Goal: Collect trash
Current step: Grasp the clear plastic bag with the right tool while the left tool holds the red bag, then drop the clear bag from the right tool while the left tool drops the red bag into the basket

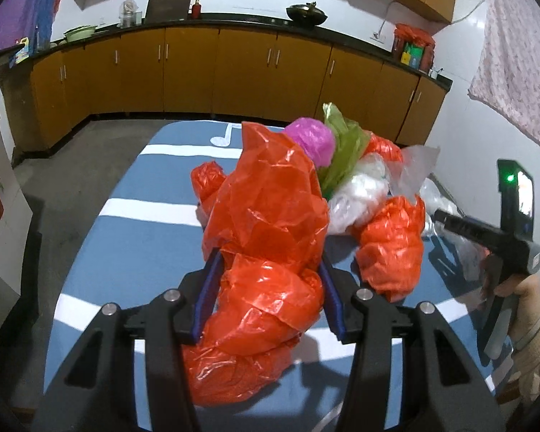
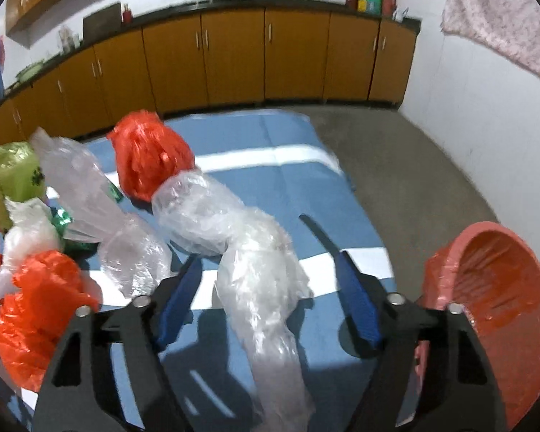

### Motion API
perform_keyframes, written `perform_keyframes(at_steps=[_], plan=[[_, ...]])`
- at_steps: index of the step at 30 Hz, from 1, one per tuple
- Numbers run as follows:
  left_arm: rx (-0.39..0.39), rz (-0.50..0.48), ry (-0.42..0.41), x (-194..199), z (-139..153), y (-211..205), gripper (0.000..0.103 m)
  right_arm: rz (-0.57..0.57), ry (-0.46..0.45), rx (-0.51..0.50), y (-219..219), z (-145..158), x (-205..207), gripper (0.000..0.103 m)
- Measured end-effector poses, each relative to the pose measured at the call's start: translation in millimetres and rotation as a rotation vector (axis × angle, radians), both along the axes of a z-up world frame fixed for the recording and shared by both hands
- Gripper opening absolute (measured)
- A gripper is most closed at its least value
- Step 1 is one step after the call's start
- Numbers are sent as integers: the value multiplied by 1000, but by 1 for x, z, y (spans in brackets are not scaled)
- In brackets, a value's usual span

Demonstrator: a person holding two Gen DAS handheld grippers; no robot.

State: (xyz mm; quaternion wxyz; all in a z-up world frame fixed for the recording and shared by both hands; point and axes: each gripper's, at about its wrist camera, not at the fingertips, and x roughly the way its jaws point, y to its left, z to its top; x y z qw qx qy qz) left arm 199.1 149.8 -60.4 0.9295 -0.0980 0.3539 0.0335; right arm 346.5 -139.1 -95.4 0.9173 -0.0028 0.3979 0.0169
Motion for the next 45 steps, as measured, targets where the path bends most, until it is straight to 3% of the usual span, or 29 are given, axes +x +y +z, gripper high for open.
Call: perform_keyframes(at_steps=[4,8,19,30,45], plan=[[-4,-8,-1,5,1,-6,50,14,50,29,-3,-6,3,46],[-1,-30,-10,6,4,-18,50,21,33,47,-9,-2,-13,40],[-12,-91,-51,-5,17,-48,50,-14,-69,127,-50,32,-89,39],[-14,-174,-85,-13,31,-97,50,-95,-216,93,-92,72,-157,39],[4,-328,-90,-9,35,-186,50,-298,-249,68,-154,76,-208,39]])
